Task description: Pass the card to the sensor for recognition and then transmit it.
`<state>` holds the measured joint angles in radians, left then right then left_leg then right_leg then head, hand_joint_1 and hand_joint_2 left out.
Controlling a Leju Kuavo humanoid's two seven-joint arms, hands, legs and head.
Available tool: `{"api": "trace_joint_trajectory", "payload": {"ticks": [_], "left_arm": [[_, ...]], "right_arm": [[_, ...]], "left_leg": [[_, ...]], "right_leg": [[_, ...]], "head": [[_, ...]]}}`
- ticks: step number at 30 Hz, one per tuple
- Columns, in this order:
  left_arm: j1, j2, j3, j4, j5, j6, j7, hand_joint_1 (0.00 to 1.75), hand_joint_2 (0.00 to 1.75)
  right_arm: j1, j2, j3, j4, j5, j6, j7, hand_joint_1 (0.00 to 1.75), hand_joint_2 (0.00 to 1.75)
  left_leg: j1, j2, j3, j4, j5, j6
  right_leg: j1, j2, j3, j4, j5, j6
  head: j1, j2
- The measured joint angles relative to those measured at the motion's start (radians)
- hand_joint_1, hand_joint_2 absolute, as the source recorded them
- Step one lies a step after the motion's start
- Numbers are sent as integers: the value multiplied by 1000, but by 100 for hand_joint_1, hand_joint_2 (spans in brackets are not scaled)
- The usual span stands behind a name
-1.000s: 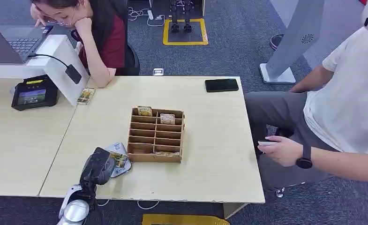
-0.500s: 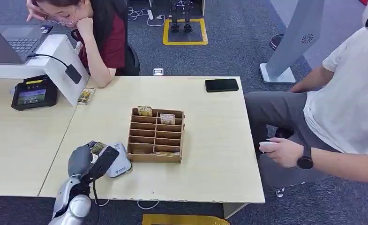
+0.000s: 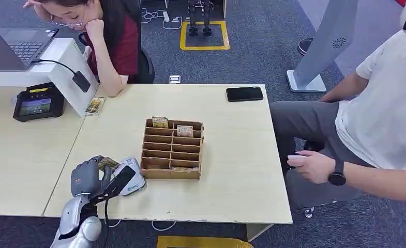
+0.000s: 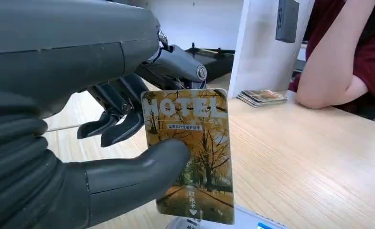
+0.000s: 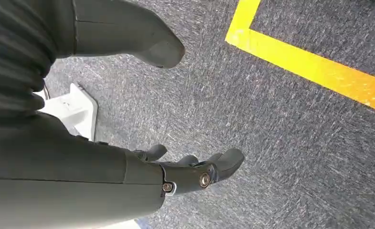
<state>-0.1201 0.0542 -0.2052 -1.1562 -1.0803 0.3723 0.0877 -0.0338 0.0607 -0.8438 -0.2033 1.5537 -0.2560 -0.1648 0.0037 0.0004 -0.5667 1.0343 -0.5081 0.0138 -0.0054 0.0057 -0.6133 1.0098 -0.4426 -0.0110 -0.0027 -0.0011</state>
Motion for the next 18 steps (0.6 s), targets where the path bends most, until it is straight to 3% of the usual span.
{"api": "trace_joint_trajectory", "payload": {"ticks": [18], "left_arm": [[-6, -1, 0, 11, -10, -5, -1, 175, 175]], "right_arm": [[0, 5, 0, 0, 0, -2, 1, 0, 175]], "left_leg": [[0, 0, 0, 0, 0, 0]], "right_leg": [[0, 0, 0, 0, 0, 0]], "head": [[0, 0]]}}
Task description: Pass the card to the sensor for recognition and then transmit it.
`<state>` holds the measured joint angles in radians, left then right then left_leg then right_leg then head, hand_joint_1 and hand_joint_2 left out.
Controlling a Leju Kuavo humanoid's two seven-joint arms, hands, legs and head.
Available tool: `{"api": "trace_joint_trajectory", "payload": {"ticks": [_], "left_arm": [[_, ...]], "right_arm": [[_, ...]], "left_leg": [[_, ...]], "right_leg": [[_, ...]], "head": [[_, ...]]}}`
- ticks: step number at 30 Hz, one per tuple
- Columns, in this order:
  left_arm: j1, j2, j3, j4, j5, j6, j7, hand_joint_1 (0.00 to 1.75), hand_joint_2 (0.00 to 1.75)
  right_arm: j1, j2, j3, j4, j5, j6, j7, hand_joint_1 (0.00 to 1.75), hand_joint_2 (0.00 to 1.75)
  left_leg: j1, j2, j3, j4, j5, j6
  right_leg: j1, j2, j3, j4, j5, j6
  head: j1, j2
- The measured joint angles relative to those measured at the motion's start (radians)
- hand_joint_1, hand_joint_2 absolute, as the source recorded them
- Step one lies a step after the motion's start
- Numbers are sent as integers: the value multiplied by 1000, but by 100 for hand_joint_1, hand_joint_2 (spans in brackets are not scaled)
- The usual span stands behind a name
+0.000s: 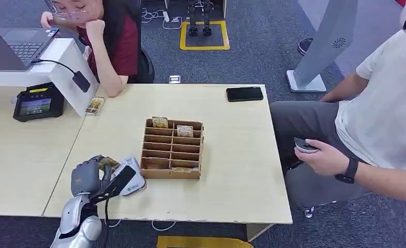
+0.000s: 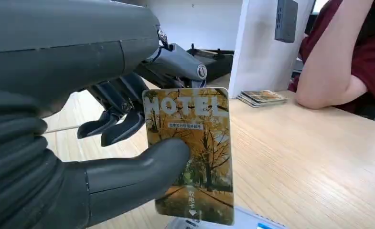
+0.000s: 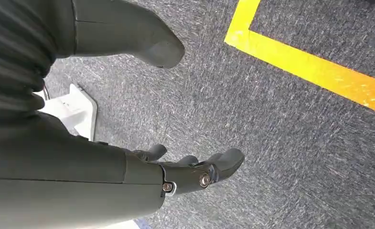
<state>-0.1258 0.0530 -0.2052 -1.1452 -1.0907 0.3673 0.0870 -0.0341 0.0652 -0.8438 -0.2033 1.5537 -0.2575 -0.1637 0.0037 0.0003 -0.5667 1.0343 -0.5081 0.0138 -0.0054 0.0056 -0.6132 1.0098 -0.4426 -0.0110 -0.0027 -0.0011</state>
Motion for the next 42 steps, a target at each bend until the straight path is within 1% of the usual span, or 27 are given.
{"api": "trace_joint_trajectory", "payload": {"ticks": [5, 7, 8, 9, 10, 11, 12, 13, 15, 16, 17, 19, 21, 24, 30, 35, 38, 42], "left_arm": [[-3, -2, 0, 3, -1, -40, -4, 175, 175], [-9, -2, 0, 4, 14, -63, -4, 175, 175], [-12, -3, 0, 4, 28, -74, -14, 175, 175], [-14, -5, 0, 4, 82, -96, -44, 175, 175], [-14, -6, 3, 4, 175, -130, -80, 175, 175], [-13, -7, 10, 0, 259, -165, -99, 175, 175], [-11, -8, 19, -17, 391, -238, -108, 175, 175], [-9, -9, 26, -37, 473, -294, -107, 175, 175], [-8, -3, 40, -65, 578, -371, -106, 175, 175], [-6, 3, 45, -76, 627, -399, -106, 175, 175], [-4, 10, 51, -85, 665, -417, -106, 175, 175], [-2, 19, 56, -92, 700, -438, -105, 175, 175], [0, 27, 56, -92, 727, -446, -101, 175, 175], [1, 34, 56, -92, 752, -441, -93, 175, 175], [1, 42, 55, -92, 766, -424, -85, 175, 175], [1, 43, 55, -92, 717, -392, -69, 175, 175], [1, 43, 47, -89, 655, -367, -53, 175, 175], [2, 42, 32, -72, 578, -336, -51, 175, 175]], "right_arm": [[-1, 2, 0, 0, 0, 0, 7, 0, 175], [-1, 3, 0, 0, 2, 1, 8, 0, 175], [-2, 3, 0, 0, 2, 1, 8, 0, 175], [-2, 3, 0, 0, 3, 0, 8, 0, 175], [-1, 3, 0, 0, 3, -1, 8, 0, 175], [-1, 3, 0, 0, 3, -2, 8, 0, 175], [-1, 4, 0, 0, 3, -5, 11, 0, 175], [0, 4, 0, 0, 4, -7, 11, 0, 175], [0, 4, 0, 0, 6, -8, 11, 0, 175], [0, 5, 0, 0, 6, -8, 11, 0, 175], [1, 5, 0, 0, 6, -9, 11, 0, 175], [1, 6, 0, 0, 6, -8, 16, 0, 175], [0, 6, 0, 0, 7, -10, 16, 0, 175], [1, 7, 0, 0, 10, -13, 16, 0, 175], [1, 8, 0, 0, 13, -15, 17, 0, 175], [0, 12, 0, 0, 14, -15, 17, 0, 175], [0, 14, 0, 0, 15, -14, 17, 0, 175], [-1, 16, 0, 0, 15, -14, 17, 0, 175]], "left_leg": [[0, 0, 0, 0, 0, 0], [0, 0, 0, 0, 0, 0], [0, 0, 1, 0, 0, 0], [0, 0, 1, 0, 0, 0], [0, 0, 1, 0, 0, 0], [0, 0, 1, 0, 0, 0], [0, 0, 1, 0, 0, 0], [0, 0, 0, 0, 1, 0], [0, 0, 1, 0, 1, 0], [0, 0, 1, 0, 1, 0], [0, 0, 1, 0, 1, 0], [0, 0, 0, 0, 1, 0], [0, 0, 0, 0, 1, 0], [0, 0, 0, 0, 1, 0], [0, 0, 0, 0, 1, 0], [0, 0, 0, 0, 1, 0], [0, 0, 0, 0, 1, 0], [0, 0, 0, 0, 1, 0]], "right_leg": [[0, 0, 0, 0, 0, 0], [0, -1, 1, 0, 0, 0], [0, -1, 1, 0, 0, 0], [0, -1, 1, 0, 0, 0], [0, -1, 1, 0, 0, 0], [0, -1, 1, 0, 0, 0], [0, -1, 1, 0, 0, 0], [0, -1, 1, 0, 0, 0], [0, -1, 1, 0, 1, -1], [0, 0, 1, 0, 1, -1], [0, 0, 1, 0, 1, -1], [0, -1, 1, 0, 1, -1], [0, -1, 0, 0, 0, -1], [0, -1, 0, 0, 0, -1], [0, -1, 0, 0, 1, -1], [0, -1, 0, 0, 1, -1], [0, -1, 0, 0, 1, -1], [0, -1, 0, 0, 1, -1]], "head": [[0, 0], [0, 0], [0, 0], [0, 0], [0, 0], [0, 0], [0, 0], [0, 0], [0, 0], [0, 0], [1, 0], [1, 0], [0, 0], [0, 0], [1, 0], [0, 0], [0, 0], [0, 0]]}}
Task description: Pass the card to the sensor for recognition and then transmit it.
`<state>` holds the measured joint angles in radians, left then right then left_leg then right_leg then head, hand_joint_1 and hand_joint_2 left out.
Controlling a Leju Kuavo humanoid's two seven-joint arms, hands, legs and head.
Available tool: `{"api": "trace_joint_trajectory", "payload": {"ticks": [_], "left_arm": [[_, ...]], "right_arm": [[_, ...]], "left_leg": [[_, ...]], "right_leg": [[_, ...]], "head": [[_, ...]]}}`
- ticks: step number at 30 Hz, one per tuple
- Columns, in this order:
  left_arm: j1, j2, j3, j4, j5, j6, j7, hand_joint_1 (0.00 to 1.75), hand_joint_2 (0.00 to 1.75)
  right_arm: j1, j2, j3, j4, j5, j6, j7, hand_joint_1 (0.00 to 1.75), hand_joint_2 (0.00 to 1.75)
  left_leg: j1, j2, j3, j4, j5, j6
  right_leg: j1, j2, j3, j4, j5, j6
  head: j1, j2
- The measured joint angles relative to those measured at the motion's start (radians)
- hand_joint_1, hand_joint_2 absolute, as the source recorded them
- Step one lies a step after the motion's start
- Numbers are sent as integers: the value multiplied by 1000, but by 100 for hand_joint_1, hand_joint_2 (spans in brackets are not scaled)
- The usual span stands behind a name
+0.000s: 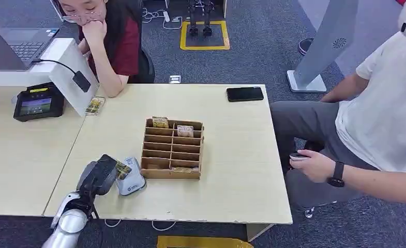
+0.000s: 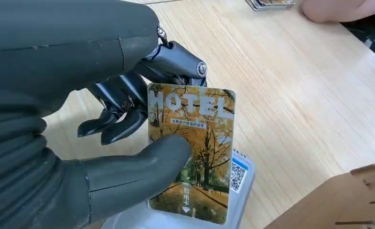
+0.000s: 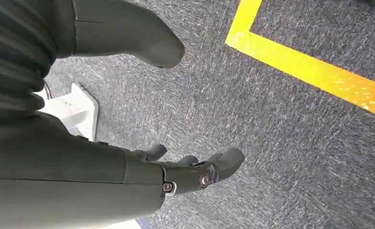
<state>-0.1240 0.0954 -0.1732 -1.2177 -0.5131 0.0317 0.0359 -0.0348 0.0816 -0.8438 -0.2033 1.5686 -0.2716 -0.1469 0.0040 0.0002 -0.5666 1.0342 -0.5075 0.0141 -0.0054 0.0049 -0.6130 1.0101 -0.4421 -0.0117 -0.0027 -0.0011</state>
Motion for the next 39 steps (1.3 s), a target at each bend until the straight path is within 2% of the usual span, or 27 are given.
{"api": "trace_joint_trajectory", "payload": {"ticks": [8, 20, 27, 31, 34, 36, 38, 39], "left_arm": [[2, -5, -17, 28, -86, 23, 12, 175, 175], [4, -36, -28, 80, -192, 42, 17, 175, 175], [-4, -47, -34, 99, -209, 46, 17, 175, 175], [-13, -55, -53, 130, -320, 93, 26, 175, 175], [-22, -70, -66, 161, -360, 113, 19, 175, 175], [-21, -79, -69, 167, -296, 91, -26, 175, 175], [-14, -85, -65, 147, -120, 15, -82, 175, 175], [-4, -85, -63, 133, -57, -19, -90, 175, 175]], "right_arm": [[-1, 2, 0, 0, 1, 1, 0, 0, 175], [-7, 3, 1, 0, 2, 7, 2, 0, 175], [-11, 4, 1, 0, 2, 7, 2, 0, 175], [-12, 5, 2, 0, 2, 8, 2, 0, 175], [-13, 7, 4, -2, 2, 8, 2, 0, 175], [-13, 8, 7, -2, 2, 7, 2, 0, 175], [-12, 8, 10, -2, 2, 3, 2, 0, 175], [-12, 8, 11, -2, 1, 2, 1, 0, 175]], "left_leg": [[0, 0, 0, 0, 0, 0], [0, -1, 1, 0, 0, 0], [-1, -2, 3, 0, 0, 0], [-1, -2, 5, 0, 0, 0], [-1, -3, 7, 0, 0, 0], [-1, -3, 8, 0, 0, 0], [-1, -4, 8, 0, 0, 0], [-1, -4, 8, 0, 0, 1]], "right_leg": [[0, 0, 0, 0, 0, 0], [0, -1, 1, 0, 0, 0], [0, -2, 4, 0, 0, 1], [-1, -2, 6, 0, 0, 1], [-1, -3, 9, 0, -1, 1], [-1, -3, 10, 0, -1, 1], [-1, -4, 10, 0, -1, 1], [-1, -3, 10, 0, -1, 1]], "head": [[1, 0], [0, 0], [0, 0], [0, 0], [0, 0], [0, 0], [0, 0], [1, 0]]}}
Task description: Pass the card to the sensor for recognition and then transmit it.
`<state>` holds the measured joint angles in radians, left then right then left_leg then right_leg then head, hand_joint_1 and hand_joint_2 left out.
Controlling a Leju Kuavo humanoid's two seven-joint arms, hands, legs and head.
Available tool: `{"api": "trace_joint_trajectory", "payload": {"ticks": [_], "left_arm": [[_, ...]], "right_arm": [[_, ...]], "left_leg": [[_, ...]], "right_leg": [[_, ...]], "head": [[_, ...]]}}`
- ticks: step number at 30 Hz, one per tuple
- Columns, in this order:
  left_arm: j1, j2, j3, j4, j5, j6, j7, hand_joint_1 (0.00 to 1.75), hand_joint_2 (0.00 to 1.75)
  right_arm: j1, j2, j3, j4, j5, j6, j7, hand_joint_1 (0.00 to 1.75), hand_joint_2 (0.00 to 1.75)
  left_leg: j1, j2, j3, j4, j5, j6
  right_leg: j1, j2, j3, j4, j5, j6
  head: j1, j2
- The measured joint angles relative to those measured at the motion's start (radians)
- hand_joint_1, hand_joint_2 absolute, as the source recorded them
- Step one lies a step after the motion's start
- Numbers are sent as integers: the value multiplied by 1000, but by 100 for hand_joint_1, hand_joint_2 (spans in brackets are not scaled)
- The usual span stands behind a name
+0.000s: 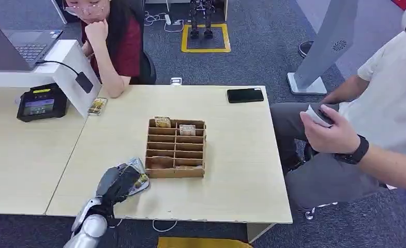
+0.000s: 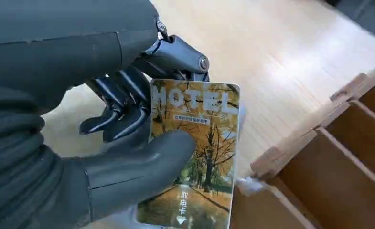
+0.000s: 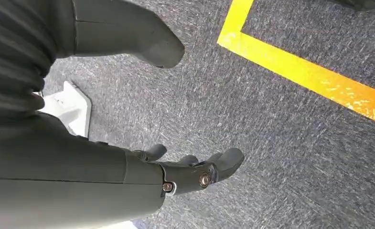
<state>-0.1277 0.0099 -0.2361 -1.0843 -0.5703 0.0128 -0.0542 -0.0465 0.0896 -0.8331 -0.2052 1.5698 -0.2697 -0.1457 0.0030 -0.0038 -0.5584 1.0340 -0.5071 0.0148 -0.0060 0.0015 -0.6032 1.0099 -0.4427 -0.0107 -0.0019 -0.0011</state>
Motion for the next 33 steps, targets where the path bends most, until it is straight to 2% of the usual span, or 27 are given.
{"api": "trace_joint_trajectory", "payload": {"ticks": [2, 4, 5, 6, 8, 11, 17, 21, 25, 33], "left_arm": [[17, 0, 9, -53, 138, -47, -19, 175, 175], [23, -1, 29, -114, 361, -38, -72, 175, 175], [14, -2, 43, -144, 435, -24, -89, 175, 175], [-2, -2, 62, -176, 491, 0, -105, 175, 175], [-41, 2, 100, -221, 528, 37, -114, 175, 175], [-117, 21, 141, -268, 518, 108, -127, 175, 175], [-217, 53, 180, -299, 468, 181, -166, 175, 175], [-302, 91, 188, -298, 328, 275, -182, 175, 175], [-366, 133, 192, -285, 196, 340, -183, 175, 175], [-399, 168, 196, -256, 160, 354, -184, 175, 175]], "right_arm": [[1, 0, 1, 0, -1, -3, -1, 0, 175], [3, 0, 3, 0, -1, -9, -3, 0, 175], [4, 0, 3, 0, -1, -12, -4, 0, 175], [5, 0, 5, 0, -1, -15, -4, 0, 175], [6, 0, 7, 0, -1, -16, -5, 0, 175], [5, 0, 11, 0, -1, -16, -9, 0, 175], [1, 0, 16, 0, -1, -15, -14, 0, 175], [-1, 0, 35, 0, -1, -13, -13, 0, 175], [-3, 0, 48, 0, -1, -13, -21, 0, 175], [-4, -2, 61, 0, -1, -13, -22, 0, 175]], "left_leg": [[0, 0, 0, 0, 0, 0], [0, 0, -2, 0, 2, -1], [1, 0, -4, 0, 3, -1], [1, 0, -5, 0, 4, -1], [0, 0, -5, 0, 4, -1], [2, -2, -10, 0, 8, -3], [2, -1, -11, 0, 9, -3], [2, -1, -11, 0, 9, -3], [2, 0, -11, 0, 9, -3], [2, 0, -11, 0, 9, -3]], "right_leg": [[0, 0, 0, 0, 0, 0], [0, 0, -3, 0, 1, -1], [1, 0, -5, 0, 2, 0], [1, 0, -5, 0, 3, -1], [0, 0, -5, 0, 3, -1], [2, -1, -9, 0, 5, -2], [2, 0, -12, 0, 6, -2], [2, 0, -12, 0, 7, -3], [2, 0, -12, 1, 8, -4], [2, 0, -12, 1, 8, -4]], "head": [[0, 0], [0, 0], [0, 0], [0, 0], [-1, 0], [-2, 0], [-2, 0], [-2, 0], [-1, 0], [-1, 0]]}}
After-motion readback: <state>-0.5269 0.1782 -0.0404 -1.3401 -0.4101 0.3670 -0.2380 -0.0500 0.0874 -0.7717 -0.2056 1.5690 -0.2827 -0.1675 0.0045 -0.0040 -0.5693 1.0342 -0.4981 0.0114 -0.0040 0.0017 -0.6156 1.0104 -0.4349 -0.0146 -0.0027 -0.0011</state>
